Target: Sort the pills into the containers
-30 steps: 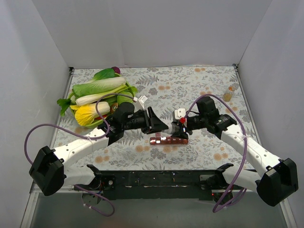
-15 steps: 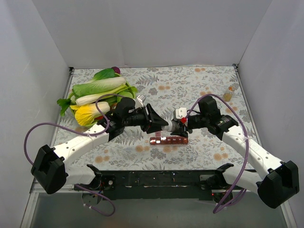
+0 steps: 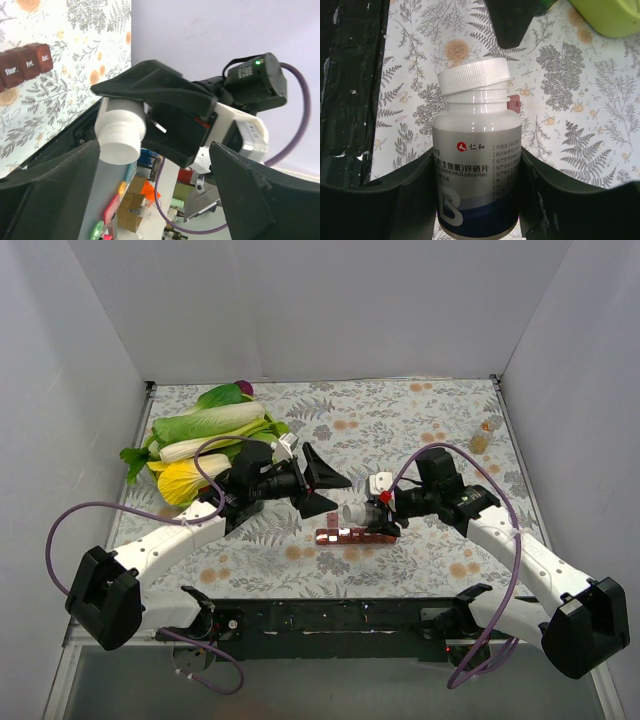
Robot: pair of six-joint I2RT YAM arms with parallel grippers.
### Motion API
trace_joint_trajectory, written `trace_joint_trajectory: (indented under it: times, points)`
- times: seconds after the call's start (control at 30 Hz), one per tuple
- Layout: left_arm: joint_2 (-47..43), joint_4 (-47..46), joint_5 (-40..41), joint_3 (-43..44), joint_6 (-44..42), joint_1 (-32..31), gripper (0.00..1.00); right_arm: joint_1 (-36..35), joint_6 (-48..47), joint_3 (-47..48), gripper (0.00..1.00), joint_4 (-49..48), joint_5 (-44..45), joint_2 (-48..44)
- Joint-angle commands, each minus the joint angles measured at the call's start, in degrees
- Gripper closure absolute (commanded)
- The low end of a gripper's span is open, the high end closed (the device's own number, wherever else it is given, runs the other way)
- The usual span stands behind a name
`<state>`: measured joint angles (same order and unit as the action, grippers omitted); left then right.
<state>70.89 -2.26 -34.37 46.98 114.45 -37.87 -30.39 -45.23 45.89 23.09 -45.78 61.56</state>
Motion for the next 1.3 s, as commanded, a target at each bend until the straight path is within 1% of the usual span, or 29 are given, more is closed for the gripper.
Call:
trace_joint_trajectory:
  times: [0.0, 0.07, 0.1, 0.2, 0.23, 0.3, 0.33, 0.4, 0.43, 0.47, 0.5, 0.53, 0.57, 0.6, 0.63, 0.67, 0.7, 0.73, 0.77, 0.9, 1.03, 1.13, 1.27]
  points:
    - [-2.1, -5.0, -1.8, -0.3, 3.0, 1.0, 0.04, 0.1, 0.0, -0.3, 0.99, 2.5, -0.3, -0.7]
    - [-3.3, -5.0, -1.9, -0.6, 0.7, 1.6, 0.02, 0.1, 0.1, -0.4, 0.99, 2.5, -0.3, -0.7]
    - [-3.7, -4.4, -1.8, -0.1, -3.9, 1.7, 0.02, 0.1, 0.1, -0.4, 0.99, 2.5, -0.3, -0.8]
    - [-5.8, 3.6, 1.1, 1.8, -16.1, 1.8, 0.02, 0.2, 0.1, -0.6, 0.99, 2.4, -0.5, -1.0]
    - [-6.4, 6.8, 1.3, 1.8, -25.2, 1.8, 0.02, 0.2, 0.1, -0.7, 0.99, 2.4, -0.5, -1.0]
    - [-8.5, 8.1, -0.7, 1.4, -35.3, 1.8, 0.02, 0.2, 0.0, -0.6, 0.99, 2.5, -0.7, -1.0]
    - [-9.4, 8.1, -1.4, -0.2, -43.4, 1.8, 0.02, 0.2, -0.1, -0.5, 0.99, 2.5, -0.9, -1.1]
    - [-13.5, 6.4, -3.6, -2.8, -52.9, 1.0, 0.02, 0.3, -0.2, -0.5, 0.99, 2.5, -1.2, -1.0]
    - [-15.3, 3.3, -3.7, -6.5, -61.5, 0.6, 0.02, 0.3, -0.2, -0.5, 0.99, 2.5, -1.3, -0.9]
    - [-17.0, 2.6, -3.3, -8.3, -65.8, -1.1, 0.02, 0.3, -0.2, -0.4, 0.99, 2.5, -1.4, -0.7]
    - [-18.5, -1.7, -2.6, -10.4, -69.9, -2.2, 0.02, 0.3, -0.2, -0.4, 0.99, 2.5, -1.5, -0.7]
    - [-21.4, -4.0, -1.9, -14.3, -74.2, -3.2, 0.02, 0.4, -0.1, -0.2, 0.99, 2.5, -1.5, -0.6]
    - [-22.6, -6.3, -1.4, -16.5, -80.5, -5.3, 0.02, 0.3, -0.2, 0.0, 0.99, 2.7, -1.7, -0.5]
    - [-23.7, -12.1, -0.6, -18.5, -83.2, -6.3, 0.02, 0.2, -0.2, 0.0, 0.99, 2.7, -1.7, -0.4]
    - [-24.7, -15.0, 2.5, -20.2, -85.3, -7.4, 0.02, 0.4, -0.2, 0.0, 0.99, 2.7, -1.7, -0.4]
    - [-24.4, -17.0, 3.7, -21.8, -89.4, -9.5, 0.02, 0.4, -0.2, 0.1, 0.99, 2.8, -1.6, -0.3]
    - [-23.5, -18.6, 5.1, -21.6, -90.6, -10.2, 0.02, 0.4, -0.2, 0.0, 0.99, 2.9, -1.6, -0.2]
    - [-20.6, -18.1, 5.5, -20.5, -91.7, -10.6, 0.02, 0.4, -0.2, 0.0, 0.99, 2.9, -1.6, -0.2]
    - [-19.1, -17.6, 5.3, -18.7, -92.9, -11.0, 0.02, 0.4, -0.2, 0.0, 0.99, 2.9, -1.6, -0.1]
    - [-13.9, -20.2, 6.8, -16.8, -96.7, -12.4, 0.02, 0.4, -0.2, 0.2, 0.99, 2.9, -1.7, 0.2]
    - [-11.0, -22.3, 8.8, -16.0, -97.6, -13.1, 0.02, 0.4, -0.2, 0.2, 0.99, 3.0, -1.6, 0.4]
    - [-9.3, -23.3, 9.9, -15.1, -96.1, -13.4, 0.02, 0.4, -0.1, -0.2, 0.99, 2.7, -1.7, 0.5]
    - [-7.2, -23.0, 9.3, -13.5, -94.6, -13.6, 0.08, 0.4, -0.1, 0.2, 0.99, 2.7, -1.8, 0.7]
